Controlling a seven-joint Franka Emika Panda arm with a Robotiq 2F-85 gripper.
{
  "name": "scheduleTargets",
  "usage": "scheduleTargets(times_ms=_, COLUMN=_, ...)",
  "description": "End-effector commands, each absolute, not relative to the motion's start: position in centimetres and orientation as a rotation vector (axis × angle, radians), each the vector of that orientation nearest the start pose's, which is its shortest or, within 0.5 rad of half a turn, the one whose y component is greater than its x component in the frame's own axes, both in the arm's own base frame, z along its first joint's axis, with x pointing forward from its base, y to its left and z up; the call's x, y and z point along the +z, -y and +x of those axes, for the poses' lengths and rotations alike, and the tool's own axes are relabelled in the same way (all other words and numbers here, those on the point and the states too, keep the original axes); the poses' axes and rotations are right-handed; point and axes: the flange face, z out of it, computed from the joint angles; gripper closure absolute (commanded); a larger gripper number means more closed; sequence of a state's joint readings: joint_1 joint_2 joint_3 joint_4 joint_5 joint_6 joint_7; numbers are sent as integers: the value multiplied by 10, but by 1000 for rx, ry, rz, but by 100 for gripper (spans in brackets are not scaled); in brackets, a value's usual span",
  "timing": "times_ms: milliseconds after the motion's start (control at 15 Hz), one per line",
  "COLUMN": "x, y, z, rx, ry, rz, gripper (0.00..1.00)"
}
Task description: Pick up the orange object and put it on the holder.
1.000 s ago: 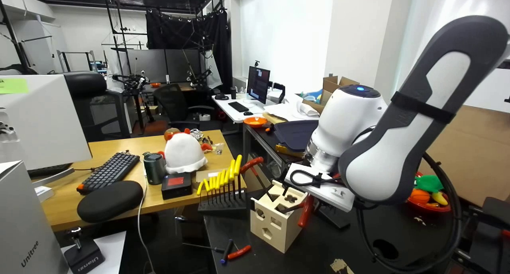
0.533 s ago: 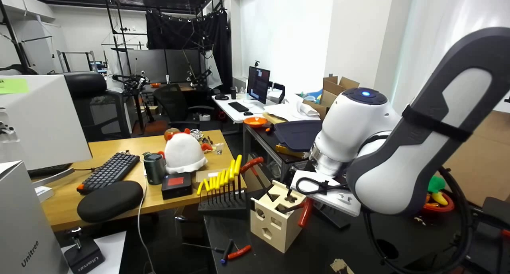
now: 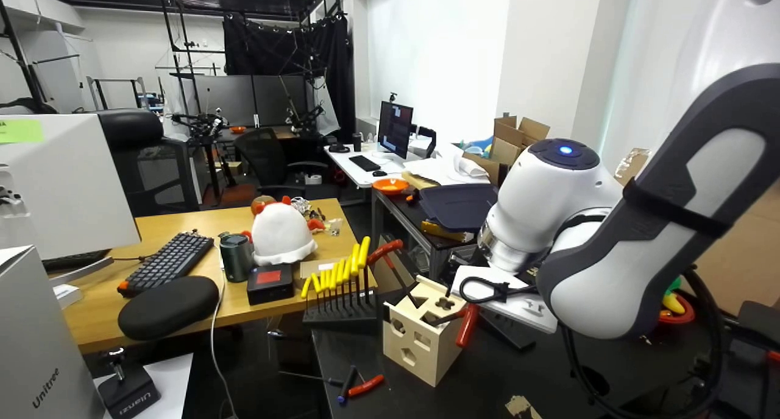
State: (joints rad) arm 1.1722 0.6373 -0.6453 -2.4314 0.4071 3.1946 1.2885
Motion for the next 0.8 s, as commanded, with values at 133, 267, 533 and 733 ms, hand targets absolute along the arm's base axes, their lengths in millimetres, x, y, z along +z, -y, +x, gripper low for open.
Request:
scheduleTargets(times_ms=133, x=149, y=-192, z=448, rx=-730, ry=-1508, rz=-2518, gripper=0)
scheduleTargets(times_ms=267, x=150, y=-195, z=445, rx=-735, ry=-1496, rz=-2498, gripper=0)
scheduleTargets(times_ms=533, x=151, y=-201, z=439, rx=-707, ry=-1414, rz=-2497, gripper=0)
scheduleTargets(times_ms=733, x=137, y=-207, z=442, rx=-721, ry=-1423, rz=-2518, gripper=0)
